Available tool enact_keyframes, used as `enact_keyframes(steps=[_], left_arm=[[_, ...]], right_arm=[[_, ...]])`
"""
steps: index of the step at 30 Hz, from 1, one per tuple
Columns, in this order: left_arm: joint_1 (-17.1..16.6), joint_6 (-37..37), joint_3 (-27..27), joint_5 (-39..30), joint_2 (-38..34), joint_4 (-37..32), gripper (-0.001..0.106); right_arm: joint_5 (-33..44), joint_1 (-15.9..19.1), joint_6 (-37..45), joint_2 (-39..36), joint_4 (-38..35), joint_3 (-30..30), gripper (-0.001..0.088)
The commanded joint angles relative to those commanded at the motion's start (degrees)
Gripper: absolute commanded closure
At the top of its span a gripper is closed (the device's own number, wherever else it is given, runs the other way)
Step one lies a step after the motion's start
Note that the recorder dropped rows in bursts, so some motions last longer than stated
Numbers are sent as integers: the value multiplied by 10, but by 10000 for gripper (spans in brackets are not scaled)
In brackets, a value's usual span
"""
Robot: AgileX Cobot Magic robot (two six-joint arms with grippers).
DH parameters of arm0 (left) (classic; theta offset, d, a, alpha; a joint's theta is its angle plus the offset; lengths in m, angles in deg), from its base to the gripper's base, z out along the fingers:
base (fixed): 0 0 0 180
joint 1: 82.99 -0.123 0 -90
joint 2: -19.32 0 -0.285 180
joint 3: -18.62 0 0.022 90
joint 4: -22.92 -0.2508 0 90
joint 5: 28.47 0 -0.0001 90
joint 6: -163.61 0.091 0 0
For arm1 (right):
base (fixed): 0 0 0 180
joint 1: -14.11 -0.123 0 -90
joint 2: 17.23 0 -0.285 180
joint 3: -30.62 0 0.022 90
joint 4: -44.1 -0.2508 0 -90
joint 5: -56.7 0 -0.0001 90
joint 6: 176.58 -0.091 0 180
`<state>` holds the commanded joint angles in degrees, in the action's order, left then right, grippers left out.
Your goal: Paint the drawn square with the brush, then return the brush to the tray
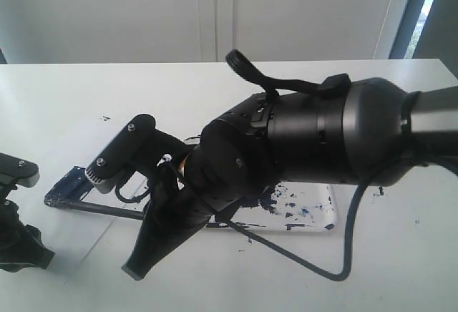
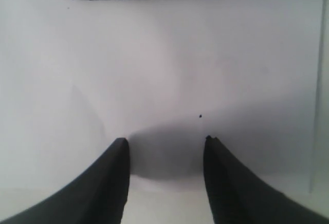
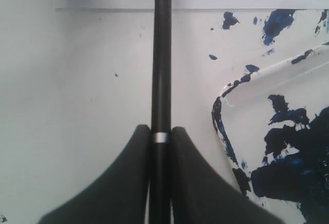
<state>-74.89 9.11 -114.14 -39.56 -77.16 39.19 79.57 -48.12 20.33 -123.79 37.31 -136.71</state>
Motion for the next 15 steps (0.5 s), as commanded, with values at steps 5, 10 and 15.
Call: enact_keyframes(steps=[5, 10, 15], left_arm=[[0, 0, 0, 0, 0, 0, 543], [0, 0, 0, 0, 0, 0, 543], [0, 0, 0, 0, 0, 0, 543]], right_arm=[[-8, 0, 0, 16, 2, 0, 868], [6, 0, 0, 19, 5, 0, 868], [30, 0, -2, 6, 23, 0, 868]])
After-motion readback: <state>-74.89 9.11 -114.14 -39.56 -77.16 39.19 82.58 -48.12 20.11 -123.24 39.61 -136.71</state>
